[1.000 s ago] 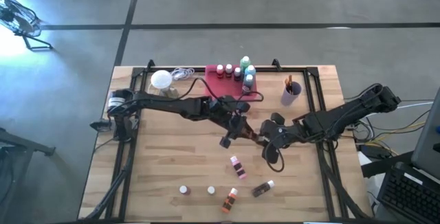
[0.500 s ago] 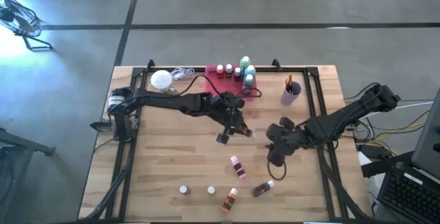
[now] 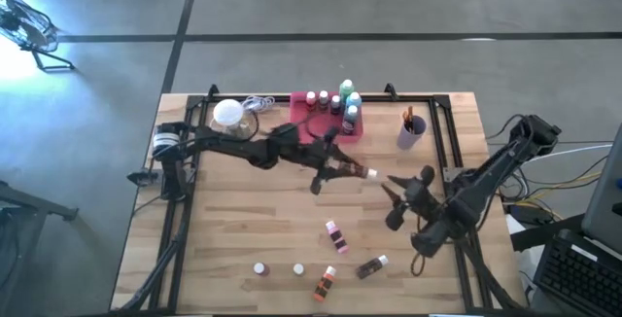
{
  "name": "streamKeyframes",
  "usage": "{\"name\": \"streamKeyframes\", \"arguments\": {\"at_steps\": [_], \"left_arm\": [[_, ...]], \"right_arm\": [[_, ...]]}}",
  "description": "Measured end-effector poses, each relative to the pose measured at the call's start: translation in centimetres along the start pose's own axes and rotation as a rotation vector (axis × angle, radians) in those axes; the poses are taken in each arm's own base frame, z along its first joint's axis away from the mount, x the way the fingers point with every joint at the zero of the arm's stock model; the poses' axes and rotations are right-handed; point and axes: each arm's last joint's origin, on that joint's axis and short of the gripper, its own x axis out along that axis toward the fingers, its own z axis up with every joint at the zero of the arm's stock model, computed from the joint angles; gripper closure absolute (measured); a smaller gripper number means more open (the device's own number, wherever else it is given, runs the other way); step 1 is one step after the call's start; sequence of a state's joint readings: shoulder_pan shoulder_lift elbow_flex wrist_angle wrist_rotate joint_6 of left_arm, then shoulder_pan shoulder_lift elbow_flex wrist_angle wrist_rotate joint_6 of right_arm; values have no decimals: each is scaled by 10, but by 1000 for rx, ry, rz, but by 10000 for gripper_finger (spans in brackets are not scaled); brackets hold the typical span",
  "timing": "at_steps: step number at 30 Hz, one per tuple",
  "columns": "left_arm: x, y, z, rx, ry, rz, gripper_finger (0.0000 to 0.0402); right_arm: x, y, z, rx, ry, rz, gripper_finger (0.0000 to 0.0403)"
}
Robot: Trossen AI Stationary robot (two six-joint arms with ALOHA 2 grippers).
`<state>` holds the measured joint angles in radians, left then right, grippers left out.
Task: Pick & Place Paint Supplies
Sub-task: Put the brown black paint bottle into the pink bin
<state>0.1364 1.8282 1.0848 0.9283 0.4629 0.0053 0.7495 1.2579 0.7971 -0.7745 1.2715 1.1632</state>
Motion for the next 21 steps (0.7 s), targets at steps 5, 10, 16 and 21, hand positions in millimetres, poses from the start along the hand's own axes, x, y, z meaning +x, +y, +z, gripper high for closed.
{"name": "streamKeyframes", "arguments": {"at_steps": [5,10,16,21], "left_arm": [[-18,-7,17,41,-325,38,266],[-23,-8,28,54,-456,79,266],[-19,-6,38,65,-492,86,266],[-18,-4,39,75,-494,87,266]], "right_arm": [[-9,1,4,50,-273,-64,280],[3,3,17,79,-279,-134,263],[4,8,32,49,-276,-159,226],[-4,16,56,6,-274,-157,198]]}}
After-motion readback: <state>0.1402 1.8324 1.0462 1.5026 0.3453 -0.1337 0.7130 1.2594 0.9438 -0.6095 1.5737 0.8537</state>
